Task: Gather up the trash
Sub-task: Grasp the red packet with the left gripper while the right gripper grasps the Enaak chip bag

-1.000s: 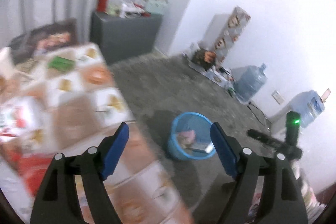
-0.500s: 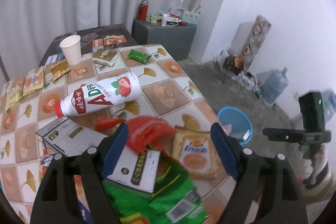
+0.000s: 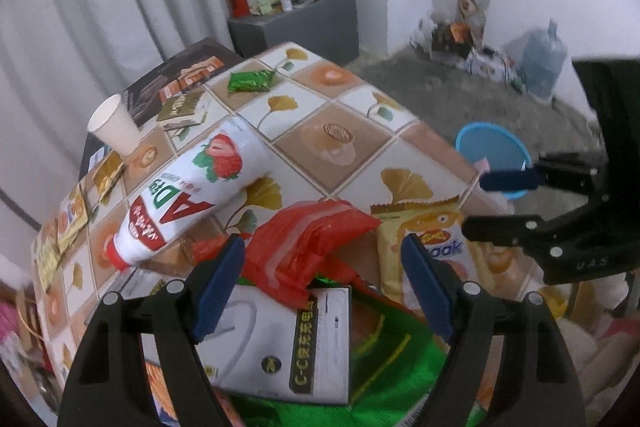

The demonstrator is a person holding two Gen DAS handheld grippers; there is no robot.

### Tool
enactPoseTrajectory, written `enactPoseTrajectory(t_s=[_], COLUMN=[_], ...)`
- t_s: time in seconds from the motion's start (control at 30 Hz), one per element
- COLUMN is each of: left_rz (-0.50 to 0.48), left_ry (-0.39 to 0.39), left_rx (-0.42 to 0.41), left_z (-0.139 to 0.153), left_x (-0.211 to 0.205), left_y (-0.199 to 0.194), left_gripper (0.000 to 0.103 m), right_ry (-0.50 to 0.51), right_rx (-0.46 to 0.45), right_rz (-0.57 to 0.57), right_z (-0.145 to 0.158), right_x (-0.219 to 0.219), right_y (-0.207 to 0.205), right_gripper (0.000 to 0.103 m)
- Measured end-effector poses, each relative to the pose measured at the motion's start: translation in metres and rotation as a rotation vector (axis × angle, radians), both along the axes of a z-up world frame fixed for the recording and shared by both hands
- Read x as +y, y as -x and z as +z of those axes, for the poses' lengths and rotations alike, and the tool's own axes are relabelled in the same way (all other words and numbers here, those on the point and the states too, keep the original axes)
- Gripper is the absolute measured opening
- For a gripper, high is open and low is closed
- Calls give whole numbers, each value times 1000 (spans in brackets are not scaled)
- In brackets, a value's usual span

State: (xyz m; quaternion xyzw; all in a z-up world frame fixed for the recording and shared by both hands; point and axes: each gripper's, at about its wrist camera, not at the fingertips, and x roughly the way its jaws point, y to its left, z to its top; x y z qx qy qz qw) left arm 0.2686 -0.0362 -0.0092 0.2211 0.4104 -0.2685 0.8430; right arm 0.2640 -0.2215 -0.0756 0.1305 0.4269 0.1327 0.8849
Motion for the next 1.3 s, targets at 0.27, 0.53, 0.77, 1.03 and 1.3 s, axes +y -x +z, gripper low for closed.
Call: enactPoseTrajectory(t_s=[0.27,0.53,0.77,1.03,1.3], left_rz=[-9,-10,8,67,128], left_ry=[-122,-157,-158,-104,-44], left_rx=[64,55,28,-15,-60], left_z=[-23,-26,-19,-2,20], left_x=[-11,-13,-10,5,23], left_y=[-20,-26,-28,-32,-31], left_gripper=[63,45,33,14,12], right_ry=[63,56,24,-34,-94], right_rx=[-23,-12,2,-1,-25], right_rz=[54,86,86,64,24], right_z=[-6,-12,-14,-12,-3], right_x=[13,16,12,1,-20], right_y=[-14,-17,-16,-14,-6], right_gripper=[47,30,13,3,0])
